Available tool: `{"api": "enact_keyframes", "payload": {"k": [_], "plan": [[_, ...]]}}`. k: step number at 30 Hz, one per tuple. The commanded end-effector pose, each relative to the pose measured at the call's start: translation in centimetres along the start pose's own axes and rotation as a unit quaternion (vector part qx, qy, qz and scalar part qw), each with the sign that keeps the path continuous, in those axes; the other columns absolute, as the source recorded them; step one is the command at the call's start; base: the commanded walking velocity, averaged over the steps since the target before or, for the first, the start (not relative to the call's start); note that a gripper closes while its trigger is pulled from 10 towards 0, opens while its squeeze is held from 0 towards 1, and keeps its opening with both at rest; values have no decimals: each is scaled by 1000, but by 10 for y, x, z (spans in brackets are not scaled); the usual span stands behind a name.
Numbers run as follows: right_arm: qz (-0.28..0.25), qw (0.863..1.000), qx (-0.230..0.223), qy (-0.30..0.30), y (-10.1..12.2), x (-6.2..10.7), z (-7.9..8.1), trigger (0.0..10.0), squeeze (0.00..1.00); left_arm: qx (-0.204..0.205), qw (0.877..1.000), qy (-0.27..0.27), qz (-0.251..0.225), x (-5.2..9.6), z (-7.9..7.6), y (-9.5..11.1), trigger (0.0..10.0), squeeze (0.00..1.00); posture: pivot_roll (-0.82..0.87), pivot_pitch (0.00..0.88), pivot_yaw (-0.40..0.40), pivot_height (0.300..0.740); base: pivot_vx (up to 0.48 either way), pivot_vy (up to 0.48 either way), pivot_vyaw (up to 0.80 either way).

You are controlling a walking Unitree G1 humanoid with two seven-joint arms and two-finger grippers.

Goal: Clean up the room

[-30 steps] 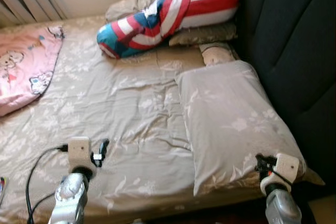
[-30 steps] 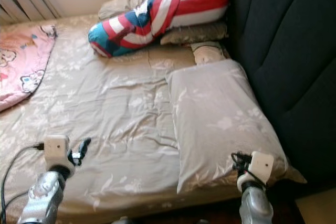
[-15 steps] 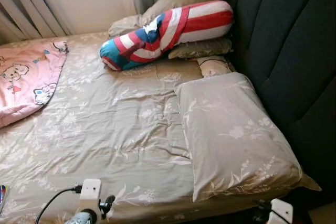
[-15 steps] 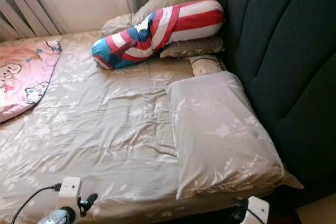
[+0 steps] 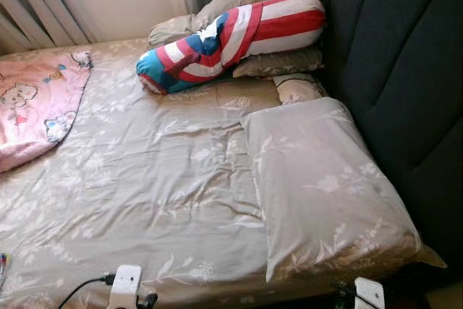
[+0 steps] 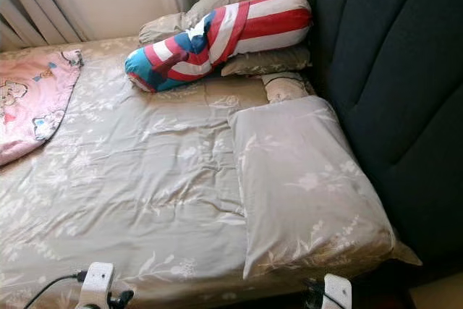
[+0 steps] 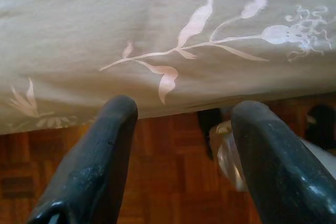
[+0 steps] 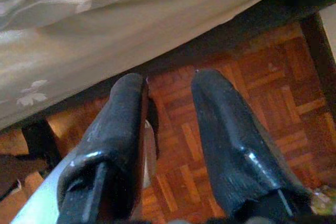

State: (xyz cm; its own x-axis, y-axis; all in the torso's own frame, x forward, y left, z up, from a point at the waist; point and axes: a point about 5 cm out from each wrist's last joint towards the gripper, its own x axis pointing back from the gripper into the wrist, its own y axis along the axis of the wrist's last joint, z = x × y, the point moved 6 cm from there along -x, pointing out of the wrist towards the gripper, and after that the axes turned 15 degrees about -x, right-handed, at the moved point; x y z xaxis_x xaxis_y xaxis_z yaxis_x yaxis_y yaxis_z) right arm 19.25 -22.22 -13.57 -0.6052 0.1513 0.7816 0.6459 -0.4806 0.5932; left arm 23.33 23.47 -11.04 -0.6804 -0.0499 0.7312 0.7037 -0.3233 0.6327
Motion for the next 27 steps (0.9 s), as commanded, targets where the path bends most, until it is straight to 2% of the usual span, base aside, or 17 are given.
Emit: {"api": "enact_keyframes", "payload": {"k": [1,5,13,17,27], "plan": [[11,1000,5,4,-7,0,4,10000,0,15,999,11,29,7,5,-24,10000,0,-33,152,51,740,0,0,800],[14,1000,9,7,-9,0,7,10000,0,18,999,14,37,8,7,-28,10000,0,-30,151,52,740,0,0,800],[17,1000,7,6,-10,0,11,10000,0,18,999,12,30,5,4,-21,10000,0,-37,144,53,740,0,0,744],[22,1000,-5,8,-12,-1,13,10000,0,20,999,11,25,4,2,-18,10000,0,-38,142,50,740,0,0,0],[29,1000,2,2,-15,0,9,10000,0,25,999,3,29,5,-3,-22,10000,0,-46,130,49,740,0,0,0]]}}
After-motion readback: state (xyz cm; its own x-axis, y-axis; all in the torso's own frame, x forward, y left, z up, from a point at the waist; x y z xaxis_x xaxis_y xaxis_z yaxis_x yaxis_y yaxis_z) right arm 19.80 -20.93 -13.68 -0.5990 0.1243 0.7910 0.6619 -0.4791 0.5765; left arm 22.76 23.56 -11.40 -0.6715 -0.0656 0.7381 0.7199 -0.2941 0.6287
